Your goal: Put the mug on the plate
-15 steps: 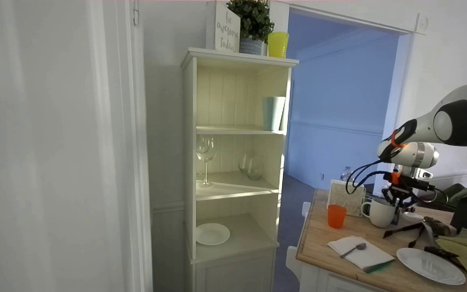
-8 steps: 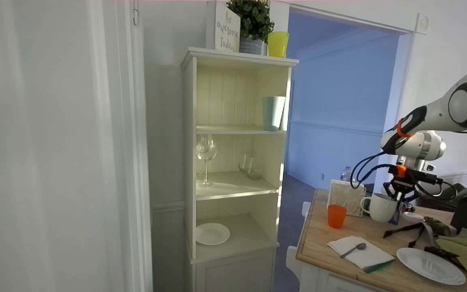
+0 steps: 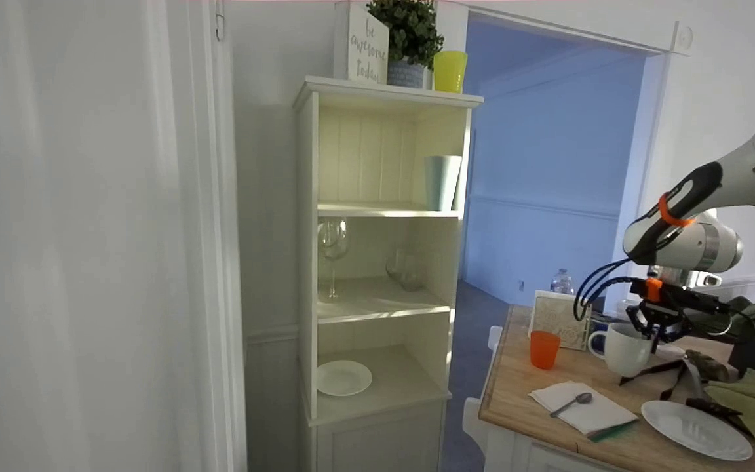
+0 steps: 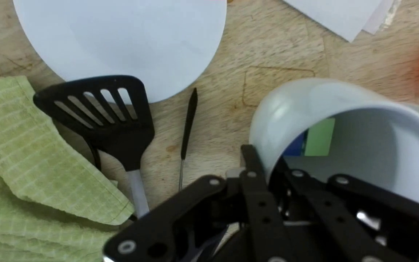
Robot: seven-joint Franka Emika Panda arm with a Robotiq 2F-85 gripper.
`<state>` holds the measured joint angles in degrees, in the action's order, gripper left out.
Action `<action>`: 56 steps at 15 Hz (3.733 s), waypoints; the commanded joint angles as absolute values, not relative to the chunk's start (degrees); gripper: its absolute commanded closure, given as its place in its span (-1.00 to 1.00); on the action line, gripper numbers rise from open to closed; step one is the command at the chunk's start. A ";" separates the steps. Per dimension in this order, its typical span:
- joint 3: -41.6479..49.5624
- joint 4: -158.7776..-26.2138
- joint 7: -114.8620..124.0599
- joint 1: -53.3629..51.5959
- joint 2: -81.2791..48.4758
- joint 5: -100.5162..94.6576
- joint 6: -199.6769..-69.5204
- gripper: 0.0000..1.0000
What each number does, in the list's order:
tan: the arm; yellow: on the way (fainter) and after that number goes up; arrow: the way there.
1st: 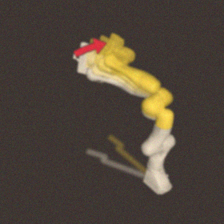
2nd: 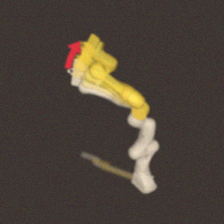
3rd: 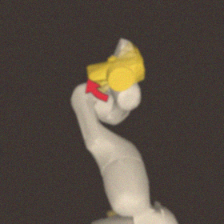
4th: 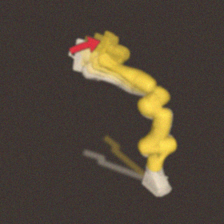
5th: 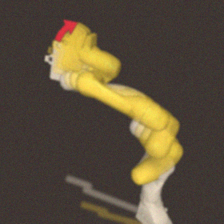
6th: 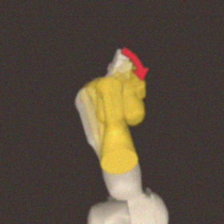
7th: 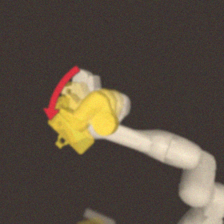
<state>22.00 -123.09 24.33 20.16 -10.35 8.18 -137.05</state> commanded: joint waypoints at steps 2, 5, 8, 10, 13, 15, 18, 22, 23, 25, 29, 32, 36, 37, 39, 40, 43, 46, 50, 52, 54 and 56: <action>24.14 -136.96 33.16 18.45 2.18 -0.96 -144.76 0.85; 23.80 -141.21 37.52 20.41 8.31 -8.00 -142.76 0.85; 22.57 -144.02 36.95 23.15 14.28 -10.46 -140.71 0.87; 21.87 -145.86 33.93 24.53 17.12 -10.09 -140.20 0.87; 20.87 -144.17 33.52 25.47 13.59 -8.07 -140.73 0.81; 20.62 -144.95 33.27 25.67 14.52 -8.00 -140.72 0.81; 20.47 -145.24 33.28 25.65 14.53 -8.01 -140.72 0.81; 20.41 -145.84 33.08 25.78 14.33 -8.25 -141.16 0.90; 20.31 -146.27 32.99 26.03 13.96 -8.50 -141.62 0.90; 20.48 -147.24 32.59 26.68 13.28 -8.94 -142.15 0.91; 21.19 -148.94 31.09 27.90 12.19 -9.11 -143.04 0.91; 21.42 -150.01 30.10 28.67 12.14 -8.95 -143.86 0.91; 21.18 -150.70 30.36 29.50 11.74 -9.75 -144.93 0.93; 21.15 -150.93 30.37 29.54 11.62 -9.68 -145.43 0.93; 21.01 -151.14 30.50 29.55 11.22 -9.96 -145.92 0.93; 21.01 -151.16 30.46 29.48 11.01 -9.86 -146.02 0.93; 21.04 -151.13 30.82 29.45 10.18 -10.13 -146.39 0.93; 21.13 -151.13 30.96 29.35 9.50 -10.35 -146.74 0.93; 21.26 -151.13 31.10 29.27 8.75 -10.70 -147.21 0.93; 21.32 -151.14 31.17 29.22 8.48 -10.90 -147.42 0.93; 21.35 -151.29 31.29 29.24 8.38 -11.10 -147.84 0.92; 21.34 -151.28 31.23 29.23 8.27 -11.20 -147.87 0.89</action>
<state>21.44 -150.46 30.99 28.49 7.50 -9.39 -146.23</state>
